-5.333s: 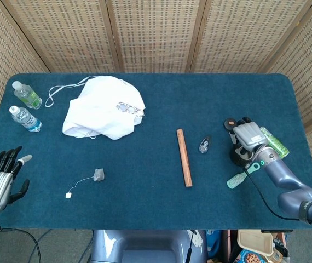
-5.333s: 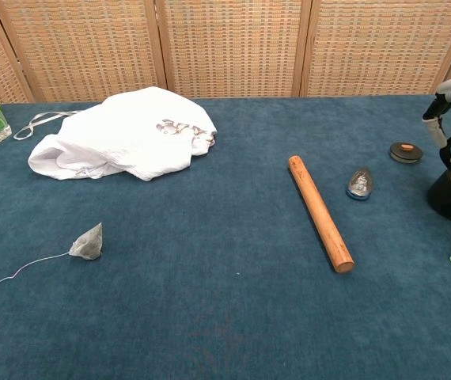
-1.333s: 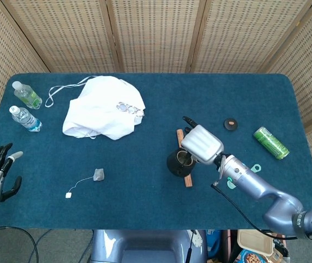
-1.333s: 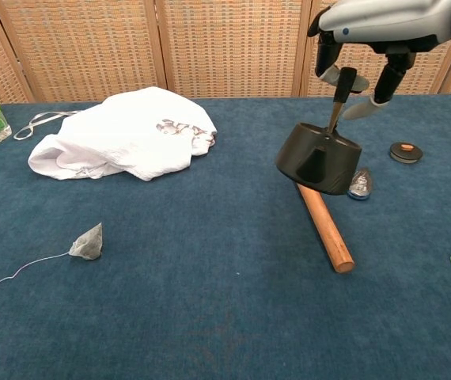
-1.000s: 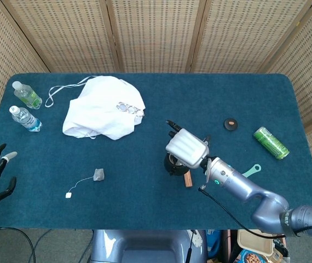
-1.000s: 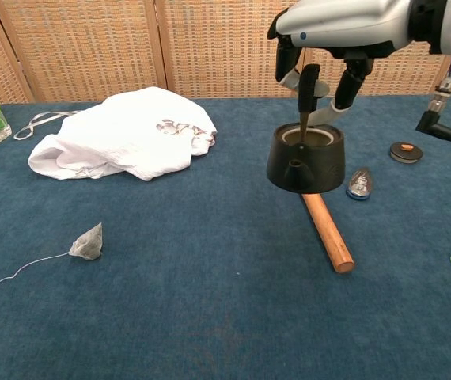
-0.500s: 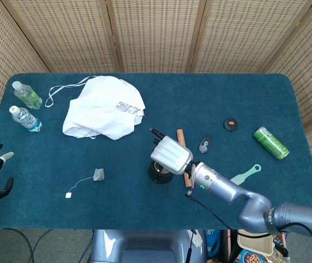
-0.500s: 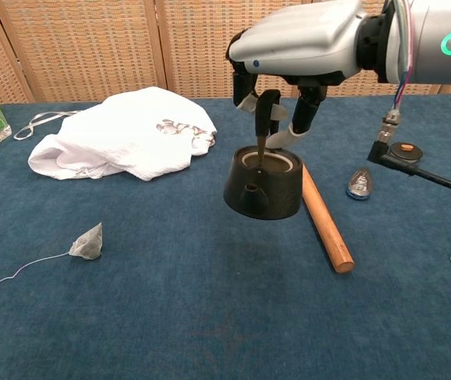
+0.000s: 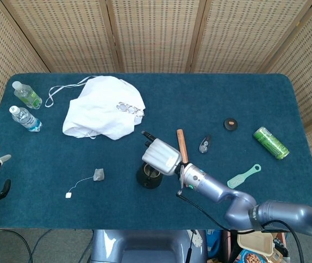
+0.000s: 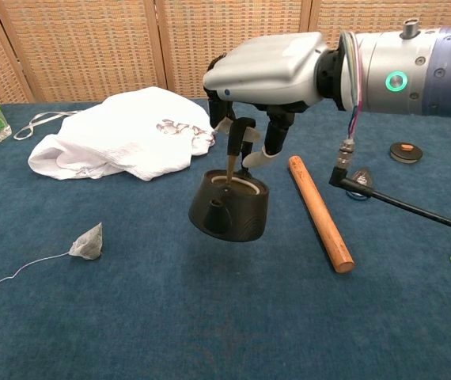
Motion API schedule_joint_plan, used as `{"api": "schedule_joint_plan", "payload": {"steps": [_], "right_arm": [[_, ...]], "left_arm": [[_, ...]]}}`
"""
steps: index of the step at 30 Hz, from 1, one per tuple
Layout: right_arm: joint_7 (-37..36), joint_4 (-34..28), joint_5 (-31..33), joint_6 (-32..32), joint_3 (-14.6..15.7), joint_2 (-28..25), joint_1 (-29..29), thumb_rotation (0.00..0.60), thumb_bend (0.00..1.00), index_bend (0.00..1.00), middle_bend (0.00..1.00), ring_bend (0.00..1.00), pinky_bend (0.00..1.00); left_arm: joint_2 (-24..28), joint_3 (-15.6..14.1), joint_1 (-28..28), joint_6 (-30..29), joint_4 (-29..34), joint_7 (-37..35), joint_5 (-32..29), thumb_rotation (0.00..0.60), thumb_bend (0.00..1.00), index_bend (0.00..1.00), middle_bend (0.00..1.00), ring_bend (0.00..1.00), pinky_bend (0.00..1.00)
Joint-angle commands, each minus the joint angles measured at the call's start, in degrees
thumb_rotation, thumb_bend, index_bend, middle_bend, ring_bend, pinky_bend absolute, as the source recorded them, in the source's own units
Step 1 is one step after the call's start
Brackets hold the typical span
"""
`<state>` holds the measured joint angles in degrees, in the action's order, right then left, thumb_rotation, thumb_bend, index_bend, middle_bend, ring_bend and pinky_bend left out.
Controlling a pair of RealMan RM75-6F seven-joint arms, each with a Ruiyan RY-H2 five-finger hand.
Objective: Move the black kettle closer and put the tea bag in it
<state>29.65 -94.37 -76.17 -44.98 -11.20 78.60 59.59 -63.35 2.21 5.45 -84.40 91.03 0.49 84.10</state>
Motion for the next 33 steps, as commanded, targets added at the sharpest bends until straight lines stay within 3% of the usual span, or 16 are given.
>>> {"api": "schedule_joint_plan", "payload": {"steps": [1,17,33], "right_arm": [[0.33,1.16,0.64,-0.01,0.16,1.15,0.40,0.600,0.42,0.86,0.74,0.43,0.14],[1.80,7.63,2.60,1.39,0.78,8.16,3.49,0.600,0.42,0.86,0.73,0.43,0.14],[2.37,10.55,3.44,1.62,1.45,11.29,4.73,0.600,0.42,0.86,0.72,0.43,0.14]], "left_arm": [[-0.10,-0.07,-0.06,0.16,-0.18,-0.04,-0.11,0.600,0.47,0.18,0.05,0.02,0.00],[-1.04,-0.24,-0.21,1.13,-1.69,-1.02,-0.65,0.600,0.47,0.18,0.05,0.02,0.00],[-1.72,-0.15,0.02,1.79,-2.62,-1.60,-0.73,0.600,0.47,0.18,0.05,0.02,0.00]]}}
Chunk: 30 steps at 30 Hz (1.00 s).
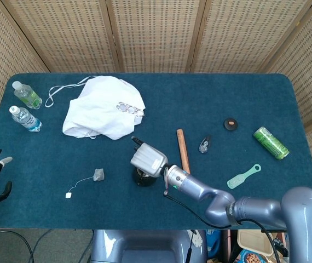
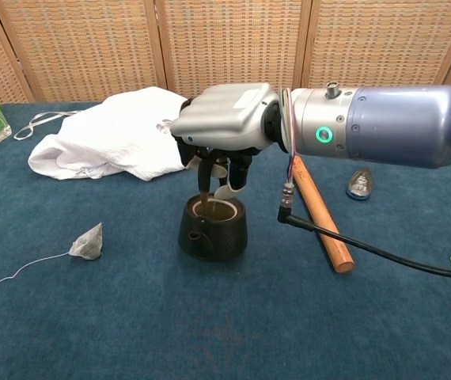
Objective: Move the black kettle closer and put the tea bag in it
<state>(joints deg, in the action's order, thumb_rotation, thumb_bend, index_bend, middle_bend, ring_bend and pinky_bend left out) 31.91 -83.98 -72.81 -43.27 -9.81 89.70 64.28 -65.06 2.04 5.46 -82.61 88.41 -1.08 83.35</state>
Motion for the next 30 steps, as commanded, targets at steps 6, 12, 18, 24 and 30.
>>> {"api": "schedule_joint_plan", "payload": {"steps": [6,12,18,24,30], "right_arm": [[1.76,1.05,0.34,-0.69,0.47,1.39,0.33,0.600,0.42,0.86,0.71,0.43,0.14],[3.39,0.78,0.09,-1.21,0.75,2.60,0.83,0.600,0.42,0.86,0.71,0.43,0.14],[4.93,0.67,0.78,-1.01,1.11,3.25,1.19,0.600,0.42,0.86,0.70,0.43,0.14],[6.29,0.60,1.10,-1.40,1.81,3.83,1.07,0.600,0.42,0.86,0.68,0.43,0.14],[7.20,0.20,1.23,-1.74,2.61,4.16,0.75,0.600,0.42,0.83,0.65,0.43,0.14]], "left_arm": [[-0.09,0.05,0.07,0.14,-0.20,-0.11,0.01,0.600,0.47,0.18,0.05,0.02,0.00],[-0.23,-0.02,0.11,0.16,-0.17,-0.08,0.26,0.600,0.47,0.18,0.05,0.02,0.00],[-0.33,-0.01,0.05,0.26,-0.39,-0.22,0.08,0.600,0.47,0.18,0.05,0.02,0.00],[-0.51,-0.11,0.02,0.38,-0.61,-0.39,0.10,0.600,0.47,0.18,0.05,0.02,0.00],[-0.65,-0.16,0.01,0.41,-0.76,-0.54,0.20,0.600,0.47,0.18,0.05,0.02,0.00]]}}
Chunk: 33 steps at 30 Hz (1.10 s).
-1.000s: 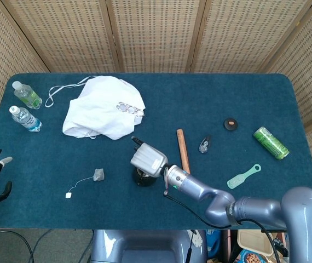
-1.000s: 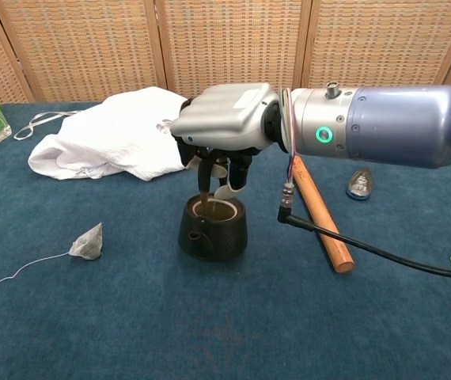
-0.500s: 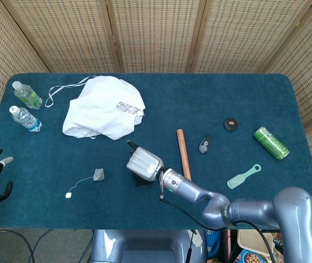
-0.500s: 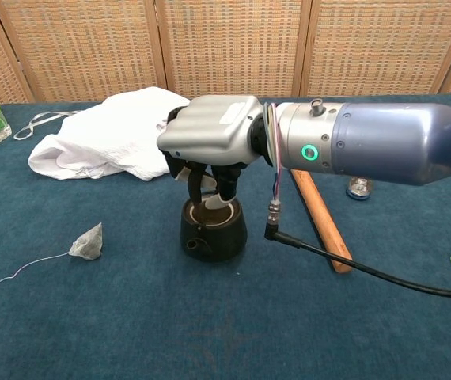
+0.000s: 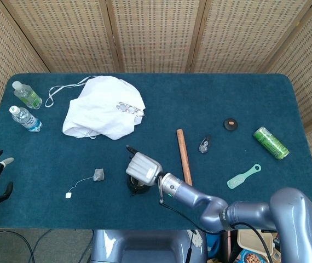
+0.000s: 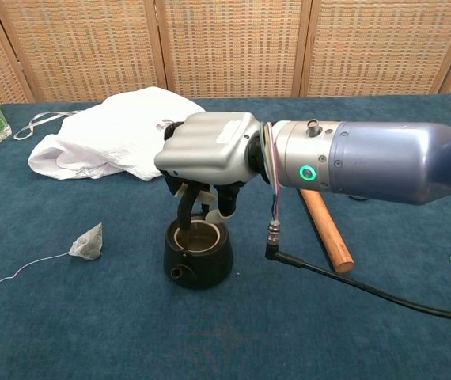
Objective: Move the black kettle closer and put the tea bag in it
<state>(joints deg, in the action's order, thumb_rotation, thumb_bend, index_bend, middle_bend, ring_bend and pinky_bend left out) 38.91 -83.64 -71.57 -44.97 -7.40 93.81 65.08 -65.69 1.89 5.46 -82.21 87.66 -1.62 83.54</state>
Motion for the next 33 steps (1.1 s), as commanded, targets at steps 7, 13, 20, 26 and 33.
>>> {"api": "schedule_joint_plan", "payload": {"steps": [7,13,20,26,33], "right_arm": [[1.18,-1.51,0.10,0.02,0.81,-0.43,-0.17,0.589,0.42,0.70,0.55,0.37,0.14],[2.54,-2.87,0.91,0.30,1.20,-1.37,-0.18,0.515,0.40,0.55,0.45,0.29,0.14],[3.02,-5.19,1.28,-0.61,0.99,-3.04,-0.50,0.488,0.29,0.42,0.31,0.18,0.12],[2.01,-7.30,0.63,-0.71,0.97,-5.40,-0.59,0.482,0.26,0.34,0.23,0.11,0.09],[1.77,-9.38,-0.32,-2.06,0.84,-7.21,-1.22,0.480,0.26,0.32,0.22,0.09,0.09]], "left_arm": [[-0.09,0.06,0.09,0.03,0.02,0.01,0.09,0.600,0.47,0.18,0.05,0.02,0.00],[-0.12,-0.01,0.15,0.17,0.14,0.02,0.19,0.600,0.47,0.18,0.05,0.02,0.00],[-0.02,0.03,0.18,0.00,0.50,0.19,0.39,0.600,0.47,0.18,0.05,0.02,0.00],[0.23,0.12,0.27,-0.16,1.01,0.54,0.57,0.600,0.47,0.18,0.05,0.02,0.00],[0.55,0.19,0.39,-0.37,1.71,0.98,0.89,0.600,0.47,0.18,0.05,0.02,0.00]]}}
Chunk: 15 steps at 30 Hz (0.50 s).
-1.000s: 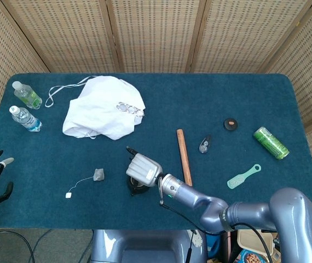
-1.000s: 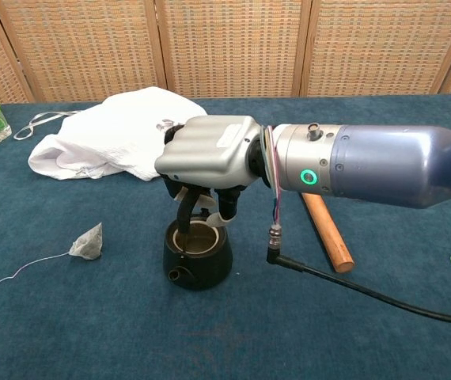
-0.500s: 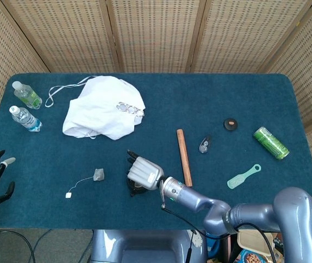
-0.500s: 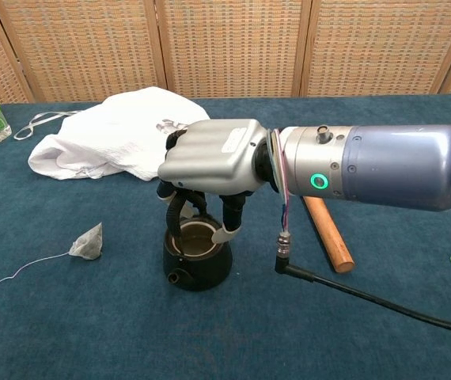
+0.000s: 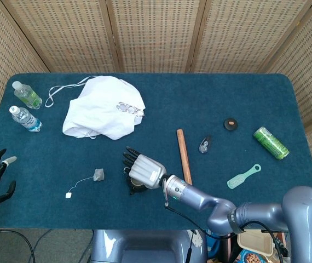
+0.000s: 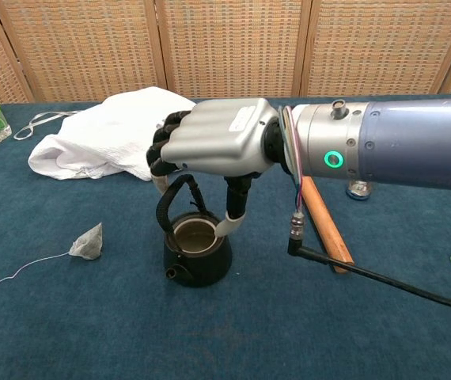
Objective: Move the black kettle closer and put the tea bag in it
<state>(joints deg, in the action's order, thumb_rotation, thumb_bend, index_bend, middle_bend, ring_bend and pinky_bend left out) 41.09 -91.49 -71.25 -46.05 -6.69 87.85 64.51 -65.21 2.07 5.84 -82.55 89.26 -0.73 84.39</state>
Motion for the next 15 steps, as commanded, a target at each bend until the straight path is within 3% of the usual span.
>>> {"api": "schedule_joint_plan", "payload": {"steps": [1,15], "right_arm": [[-0.54,-1.67,-0.65,-1.00,0.07,-1.43,-0.68,0.481,0.26,0.32,0.22,0.09,0.09],[-1.68,-4.24,-0.97,-2.94,-0.54,-5.33,-2.05,0.482,0.25,0.32,0.22,0.09,0.09]], "left_arm": [[0.10,0.01,0.02,-0.04,0.18,0.12,0.06,0.600,0.47,0.18,0.05,0.02,0.00],[0.63,0.05,0.02,-0.60,1.50,0.85,0.54,0.600,0.47,0.18,0.05,0.02,0.00]]}}
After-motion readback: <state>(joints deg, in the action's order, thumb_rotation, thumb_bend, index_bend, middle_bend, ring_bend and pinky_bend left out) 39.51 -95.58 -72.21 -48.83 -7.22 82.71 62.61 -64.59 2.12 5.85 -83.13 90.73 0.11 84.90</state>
